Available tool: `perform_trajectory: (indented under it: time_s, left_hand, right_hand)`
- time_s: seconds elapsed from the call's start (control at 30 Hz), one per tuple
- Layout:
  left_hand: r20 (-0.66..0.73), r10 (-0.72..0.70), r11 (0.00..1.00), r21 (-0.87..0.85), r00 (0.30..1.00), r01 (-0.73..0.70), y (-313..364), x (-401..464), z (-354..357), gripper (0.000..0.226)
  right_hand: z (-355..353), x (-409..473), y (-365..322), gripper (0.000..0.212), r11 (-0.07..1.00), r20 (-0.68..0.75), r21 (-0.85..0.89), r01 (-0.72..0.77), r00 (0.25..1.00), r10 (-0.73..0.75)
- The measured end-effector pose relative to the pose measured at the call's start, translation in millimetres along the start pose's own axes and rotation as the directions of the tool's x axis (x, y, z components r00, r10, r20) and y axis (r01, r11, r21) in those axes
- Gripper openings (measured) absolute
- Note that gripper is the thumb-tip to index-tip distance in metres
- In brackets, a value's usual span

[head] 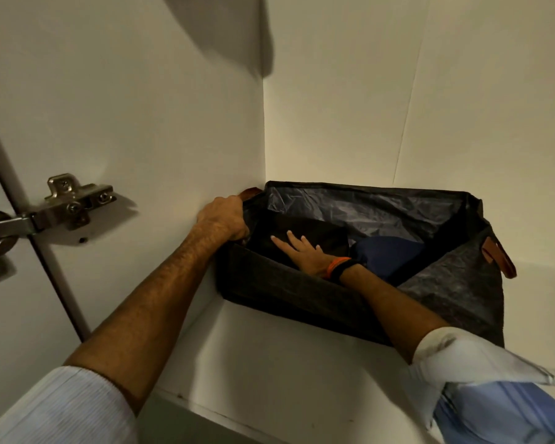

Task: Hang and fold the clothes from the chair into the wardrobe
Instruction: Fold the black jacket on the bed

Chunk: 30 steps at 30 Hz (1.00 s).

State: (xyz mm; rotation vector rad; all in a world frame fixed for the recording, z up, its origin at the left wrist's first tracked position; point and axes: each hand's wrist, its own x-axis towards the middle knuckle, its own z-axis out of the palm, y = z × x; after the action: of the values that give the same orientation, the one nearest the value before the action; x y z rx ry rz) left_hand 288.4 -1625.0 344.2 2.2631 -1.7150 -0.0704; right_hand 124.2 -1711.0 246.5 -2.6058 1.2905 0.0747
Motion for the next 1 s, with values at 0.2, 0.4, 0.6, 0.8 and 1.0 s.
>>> perform_trajectory:
  time_s: [0.2, 0.4, 0.6, 0.8, 1.0]
  left_hand:
    - [-0.02, -0.003, 1.0, -0.028, 1.0, 0.002, -3.4, 0.8, 0.0, 0.058]
    - [-0.006, -0.008, 0.999, -0.043, 1.0, 0.008, -6.0, 1.2, -0.3, 0.062]
    - [0.007, -0.002, 0.995, -0.102, 1.0, 0.003, -6.1, 1.2, -0.3, 0.06]
    - [-0.041, 0.064, 0.98, -0.185, 0.997, -0.071, 4.1, 1.3, 3.4, 0.066]
    - [-0.117, 0.229, 0.926, -0.281, 0.966, -0.253, 31.8, -23.9, 10.5, 0.061]
  right_hand:
    - [-5.1, -16.1, 1.7, 0.095, 0.997, 0.079, -0.073, -0.027, 0.996, 0.033]
    - [-14.6, -13.0, -9.2, 0.099, 0.995, 0.101, -0.097, -0.015, 0.995, 0.025]
    - [-19.5, -38.6, -2.9, 0.097, 1.0, -0.022, 0.016, 0.012, 1.0, -0.012]
    - [-39.5, -85.4, -1.6, 0.084, 0.981, -0.256, 0.19, -0.034, 0.963, 0.083]
    - [-60.1, -143.2, -10.2, 0.047, 0.943, -0.476, 0.331, -0.038, 0.856, 0.202]
